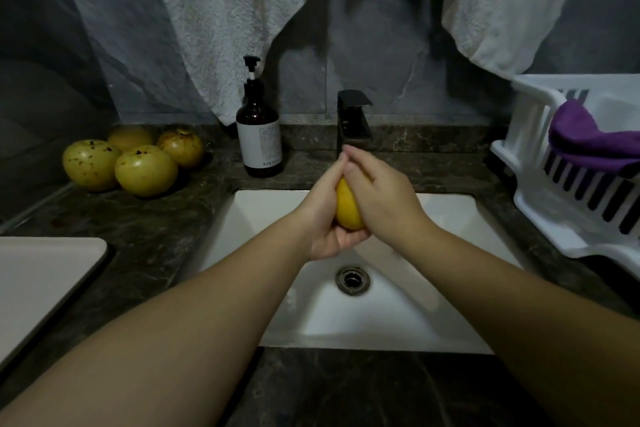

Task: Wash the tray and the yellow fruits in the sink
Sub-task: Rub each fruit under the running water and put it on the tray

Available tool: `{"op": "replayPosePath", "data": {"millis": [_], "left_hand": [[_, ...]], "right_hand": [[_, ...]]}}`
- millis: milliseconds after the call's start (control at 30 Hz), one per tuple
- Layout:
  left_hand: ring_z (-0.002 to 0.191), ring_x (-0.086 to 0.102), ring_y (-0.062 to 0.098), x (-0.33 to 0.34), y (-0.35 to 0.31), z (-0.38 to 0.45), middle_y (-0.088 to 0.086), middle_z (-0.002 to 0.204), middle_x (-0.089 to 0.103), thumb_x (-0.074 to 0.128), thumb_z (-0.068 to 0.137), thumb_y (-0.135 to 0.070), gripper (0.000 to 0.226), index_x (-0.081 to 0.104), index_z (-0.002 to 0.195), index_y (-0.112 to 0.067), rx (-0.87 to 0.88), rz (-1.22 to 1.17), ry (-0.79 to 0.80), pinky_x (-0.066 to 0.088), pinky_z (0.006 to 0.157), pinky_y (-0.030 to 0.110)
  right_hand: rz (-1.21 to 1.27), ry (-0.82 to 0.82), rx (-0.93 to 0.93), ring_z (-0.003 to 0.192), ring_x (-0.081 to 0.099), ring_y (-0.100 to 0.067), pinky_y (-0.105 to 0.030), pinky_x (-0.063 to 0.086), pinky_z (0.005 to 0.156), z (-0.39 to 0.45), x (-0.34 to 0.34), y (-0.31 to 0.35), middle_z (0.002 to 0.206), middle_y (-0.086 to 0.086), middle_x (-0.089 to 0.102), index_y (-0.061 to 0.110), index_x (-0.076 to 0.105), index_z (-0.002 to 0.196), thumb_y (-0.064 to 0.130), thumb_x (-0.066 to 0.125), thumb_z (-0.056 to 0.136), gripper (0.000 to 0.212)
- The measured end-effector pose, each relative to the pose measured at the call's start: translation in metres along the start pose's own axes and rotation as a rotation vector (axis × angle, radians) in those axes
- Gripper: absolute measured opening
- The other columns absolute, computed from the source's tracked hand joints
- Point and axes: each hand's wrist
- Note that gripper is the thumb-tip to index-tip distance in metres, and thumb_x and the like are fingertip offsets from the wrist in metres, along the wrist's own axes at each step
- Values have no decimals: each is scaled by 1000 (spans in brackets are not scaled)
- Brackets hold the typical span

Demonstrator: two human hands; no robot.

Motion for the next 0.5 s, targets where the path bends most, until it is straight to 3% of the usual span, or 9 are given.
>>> {"op": "replayPosePath", "data": {"millis": [67, 100, 167, 233, 300, 433, 500], "left_hand": [[80, 76, 22, 0, -3, 0, 9, 94, 77, 65, 81, -77, 70, 71, 120, -18, 34, 70, -17, 62, 67, 34], [80, 76, 22, 0, -3, 1, 10, 96, 77, 62, 84, -77, 72, 69, 123, -18, 45, 86, -45, 63, 67, 35], [86, 77, 25, 1, -1, 2, 13, 106, 77, 50, 92, -77, 74, 65, 131, -17, 25, 70, -81, 63, 68, 39], [85, 78, 24, 2, 1, 0, 13, 105, 78, 42, 94, -79, 77, 66, 130, -15, -13, 49, -82, 64, 62, 36], [85, 79, 22, 2, 2, -3, 12, 103, 78, 44, 92, -80, 79, 66, 130, -14, -30, 48, -48, 62, 60, 32], [75, 76, 20, 4, 0, -3, 10, 99, 75, 45, 96, -75, 70, 62, 137, -20, 56, 121, -82, 60, 56, 27], [89, 76, 23, 4, 0, -1, 11, 112, 77, 43, 99, -72, 64, 62, 134, -22, 78, 108, -111, 63, 66, 34]], "right_hand": [[204, 5, 230, 104, 59, -11, -30, 45, 77, 7, -4, -2, 125, 3, 64, 38, 61, 126, 47, 42, 105, 31], [223, 27, 301, 101, 60, -13, -31, 45, 76, 7, -4, -3, 123, -2, 65, 36, 60, 125, 50, 40, 105, 32], [113, 58, 290, 116, 58, -19, -33, 45, 88, 2, 1, -8, 138, -4, 59, 32, 53, 141, 51, 39, 105, 43], [-84, 50, 112, 134, 47, -17, -28, 36, 100, -6, 6, -9, 152, 1, 48, 29, 46, 151, 44, 42, 104, 48], [-157, 17, -33, 133, 46, -12, -24, 33, 98, -7, 8, -7, 149, 6, 50, 29, 51, 148, 37, 45, 104, 45], [144, 9, 239, 118, 56, -16, -38, 48, 100, 2, -2, -8, 138, 0, 59, 29, 53, 144, 46, 45, 105, 44], [88, 12, 228, 123, 52, -15, -34, 43, 100, -4, -1, -9, 145, -1, 53, 28, 47, 149, 47, 45, 105, 48]]}}
Point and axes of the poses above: each hand's wrist, its own z-axis towards the middle knuckle, its own x-axis out of the palm, y = z × x
